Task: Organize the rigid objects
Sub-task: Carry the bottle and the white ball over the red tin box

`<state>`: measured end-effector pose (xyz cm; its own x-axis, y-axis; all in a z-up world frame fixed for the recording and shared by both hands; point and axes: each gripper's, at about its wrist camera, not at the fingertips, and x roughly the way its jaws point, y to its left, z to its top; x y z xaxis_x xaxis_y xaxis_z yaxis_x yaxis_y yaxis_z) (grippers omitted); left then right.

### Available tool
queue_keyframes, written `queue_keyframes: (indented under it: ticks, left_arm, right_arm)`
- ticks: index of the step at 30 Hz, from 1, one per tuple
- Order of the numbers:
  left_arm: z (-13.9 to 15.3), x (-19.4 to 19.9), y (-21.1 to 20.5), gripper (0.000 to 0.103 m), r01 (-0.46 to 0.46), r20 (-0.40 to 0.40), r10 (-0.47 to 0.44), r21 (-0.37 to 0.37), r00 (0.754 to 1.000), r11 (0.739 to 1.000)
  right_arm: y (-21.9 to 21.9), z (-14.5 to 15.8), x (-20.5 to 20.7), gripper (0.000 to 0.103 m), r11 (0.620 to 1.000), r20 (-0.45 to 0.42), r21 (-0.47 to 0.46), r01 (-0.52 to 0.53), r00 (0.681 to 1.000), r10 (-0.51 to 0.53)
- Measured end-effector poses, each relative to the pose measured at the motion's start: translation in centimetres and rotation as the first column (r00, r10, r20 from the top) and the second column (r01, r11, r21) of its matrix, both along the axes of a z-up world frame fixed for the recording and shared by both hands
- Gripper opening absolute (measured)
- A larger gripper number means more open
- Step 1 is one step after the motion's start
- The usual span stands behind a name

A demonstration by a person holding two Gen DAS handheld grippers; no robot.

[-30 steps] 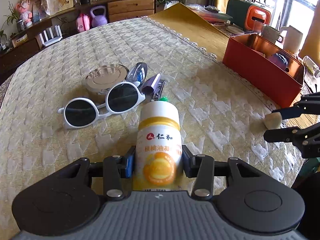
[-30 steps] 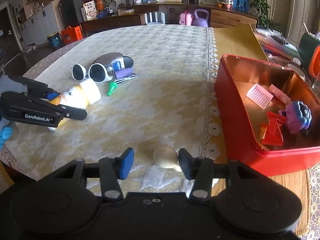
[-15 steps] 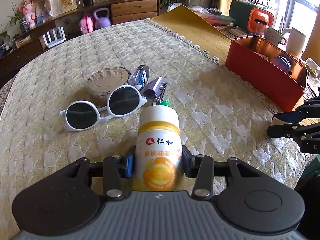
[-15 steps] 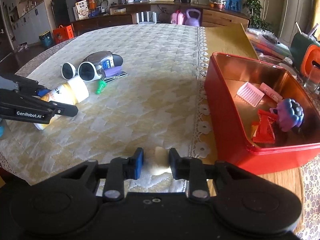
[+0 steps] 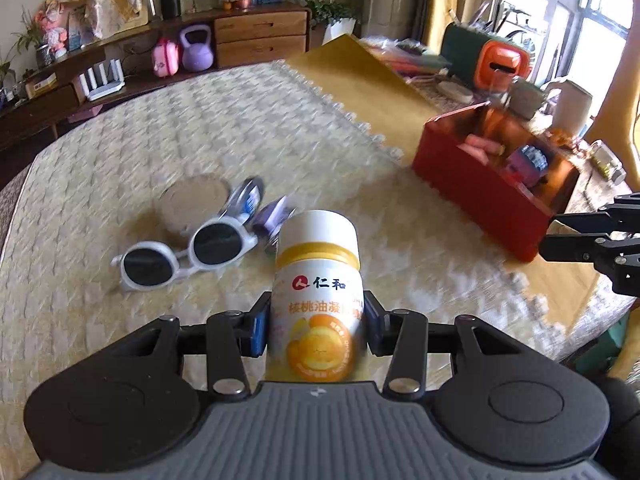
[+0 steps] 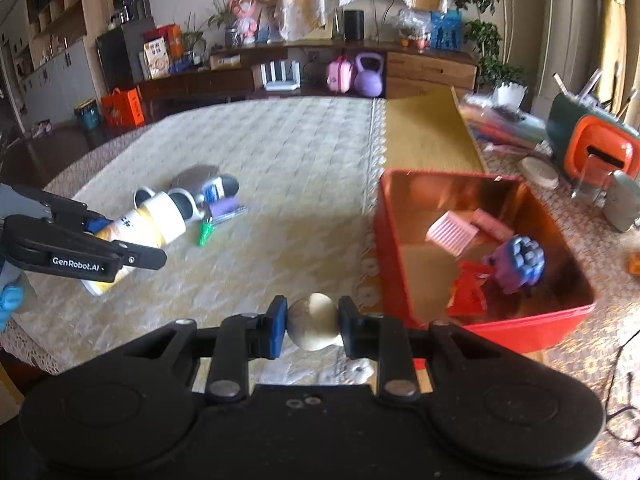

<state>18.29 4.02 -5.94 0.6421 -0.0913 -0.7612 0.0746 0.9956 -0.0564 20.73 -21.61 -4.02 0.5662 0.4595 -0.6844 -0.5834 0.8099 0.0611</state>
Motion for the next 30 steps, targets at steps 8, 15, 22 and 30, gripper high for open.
queue_keyframes:
  ticks: [8,15,22,30]
  left_arm:
    - [3.4,1.8,-3.8,0.044,0.060,0.038,-0.059,-0.021,0.998,0.998]
    - [5.2,5.1,-8.1,0.044,0.114,0.063,-0.112,-0.028,0.992,0.993]
    - [6.1,9.1,-12.8,0.044,0.184,0.072,-0.183,-0.011,0.980,0.983]
    - [5.5,14.1,-17.1,0.044,0.236,0.073,-0.238,0.032,0.968,0.971]
  right_arm:
    - [-3.4,2.7,1.2,0.026,0.999,0.063,0.005,0.048,0.997,-0.048]
    - [-6.4,2.9,3.3,0.026,0.994,0.080,0.014,0.110,0.991,-0.111]
    - [-8.5,2.0,5.1,0.026,0.992,0.065,0.017,0.128,0.989,-0.129]
    - [-9.1,0.8,7.2,0.026,0.992,0.062,-0.006,0.128,0.990,-0.127]
